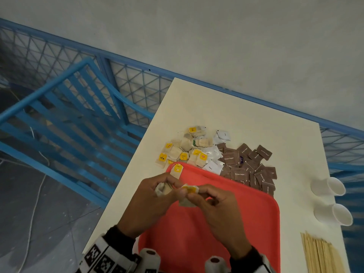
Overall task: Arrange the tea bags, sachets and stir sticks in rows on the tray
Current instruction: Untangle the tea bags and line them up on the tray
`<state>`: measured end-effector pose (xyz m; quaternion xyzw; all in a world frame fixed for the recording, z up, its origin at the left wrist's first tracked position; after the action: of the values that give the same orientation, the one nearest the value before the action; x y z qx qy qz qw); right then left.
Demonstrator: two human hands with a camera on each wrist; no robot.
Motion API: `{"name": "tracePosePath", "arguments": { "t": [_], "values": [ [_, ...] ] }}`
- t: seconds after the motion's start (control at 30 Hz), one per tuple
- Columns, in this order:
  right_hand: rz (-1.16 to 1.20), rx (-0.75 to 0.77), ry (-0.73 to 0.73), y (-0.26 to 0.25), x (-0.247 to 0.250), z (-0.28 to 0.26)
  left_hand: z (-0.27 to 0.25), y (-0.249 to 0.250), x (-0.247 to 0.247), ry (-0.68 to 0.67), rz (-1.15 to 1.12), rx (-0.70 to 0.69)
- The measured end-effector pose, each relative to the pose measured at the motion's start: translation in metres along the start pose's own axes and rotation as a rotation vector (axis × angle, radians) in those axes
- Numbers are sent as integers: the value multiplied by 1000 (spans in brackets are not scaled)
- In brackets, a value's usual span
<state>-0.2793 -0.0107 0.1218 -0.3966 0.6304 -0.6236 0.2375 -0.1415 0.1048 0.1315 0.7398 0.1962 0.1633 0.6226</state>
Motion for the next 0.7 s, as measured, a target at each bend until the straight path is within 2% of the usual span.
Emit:
{"name": "tracePosePath", "arguments": {
  "t": [0.1, 0.23, 0.33, 0.57, 0.7],
  "values": [
    [-27, -187, 96, 41, -1, 25, 1, -17, 11, 95, 22, 107],
    [-180, -439, 179, 113, -2, 71, -3, -36, 26, 111, 29, 224],
    [-180, -557, 206, 133, -10, 100, -6, -43, 38, 147, 28, 296],
    [-287, -625, 239, 146, -21, 120, -9, -52, 56, 165, 11, 364],
    [-383, -635, 274, 147, -26, 120, -10, -48, 55, 147, -54, 350]
  ]
}}
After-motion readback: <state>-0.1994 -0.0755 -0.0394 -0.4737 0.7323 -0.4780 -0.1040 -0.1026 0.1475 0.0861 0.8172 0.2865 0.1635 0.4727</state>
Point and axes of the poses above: each hand's wrist, its own z-axis towards the middle knuckle, its own x-axis out of the back of the hand, y = z × x, the point moved 1 cm from there along z, towards the middle knuckle, and after that the axes turned 4 degrees about -y, right-handed, at the moved point
